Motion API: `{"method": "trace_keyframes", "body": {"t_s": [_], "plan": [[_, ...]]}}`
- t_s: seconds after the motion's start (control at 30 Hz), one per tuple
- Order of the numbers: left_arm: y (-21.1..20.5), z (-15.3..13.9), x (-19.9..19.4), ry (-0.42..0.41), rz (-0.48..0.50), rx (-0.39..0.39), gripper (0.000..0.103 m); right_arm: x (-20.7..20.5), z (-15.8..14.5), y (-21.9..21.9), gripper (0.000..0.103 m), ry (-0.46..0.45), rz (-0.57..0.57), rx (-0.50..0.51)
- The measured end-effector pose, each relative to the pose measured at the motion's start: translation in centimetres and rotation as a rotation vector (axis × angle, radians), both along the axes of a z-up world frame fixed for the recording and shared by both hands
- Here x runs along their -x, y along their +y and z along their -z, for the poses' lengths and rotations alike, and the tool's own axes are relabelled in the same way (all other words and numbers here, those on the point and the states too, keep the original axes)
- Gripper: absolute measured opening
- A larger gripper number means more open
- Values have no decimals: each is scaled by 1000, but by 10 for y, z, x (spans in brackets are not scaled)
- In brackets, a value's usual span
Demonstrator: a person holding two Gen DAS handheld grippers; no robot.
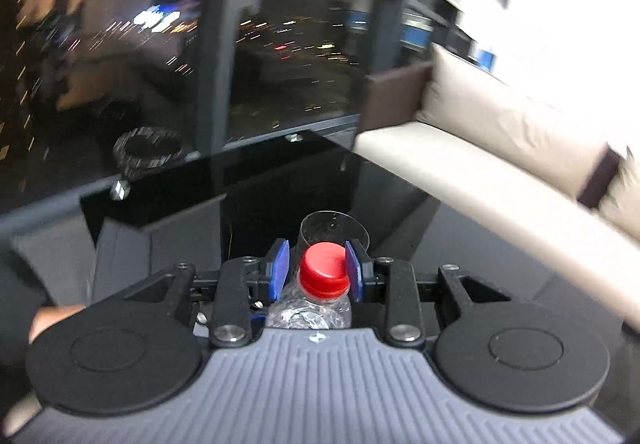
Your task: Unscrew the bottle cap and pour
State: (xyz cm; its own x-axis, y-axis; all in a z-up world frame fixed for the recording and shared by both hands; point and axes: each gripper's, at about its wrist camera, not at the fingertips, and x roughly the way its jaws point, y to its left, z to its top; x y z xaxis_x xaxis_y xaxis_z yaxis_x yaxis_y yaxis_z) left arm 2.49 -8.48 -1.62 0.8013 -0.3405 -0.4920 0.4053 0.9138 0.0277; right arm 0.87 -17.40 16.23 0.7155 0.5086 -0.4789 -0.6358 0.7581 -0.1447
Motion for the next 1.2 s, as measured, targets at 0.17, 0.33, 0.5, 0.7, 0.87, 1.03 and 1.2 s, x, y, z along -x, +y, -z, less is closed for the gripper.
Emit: {"method": "trace_keyframes", "body": {"t_s": [0.17,0.33,0.5,0.7,0.87,1.03,1.2], "plan": [[0,0,1,-2,-3,-2,55,2,8,4,33,2,99,-27],[0,0,2,-2,-2,-3,55,4,15,11,33,-8,124,-47],[-1,0,2,-3,0,-8,55,5,18,15,32,-31,110,-32],[-2,0,2,-7,-4,-12,55,-1,18,7,32,-38,33,-22],[-3,0,3,-10,-1,-18,55,-4,16,1,31,-32,-24,-14],[-3,0,3,-9,2,-15,55,-12,15,-7,31,-46,-149,26],[-2,0,3,-10,0,-12,55,-16,12,-9,32,-24,-150,24]]}}
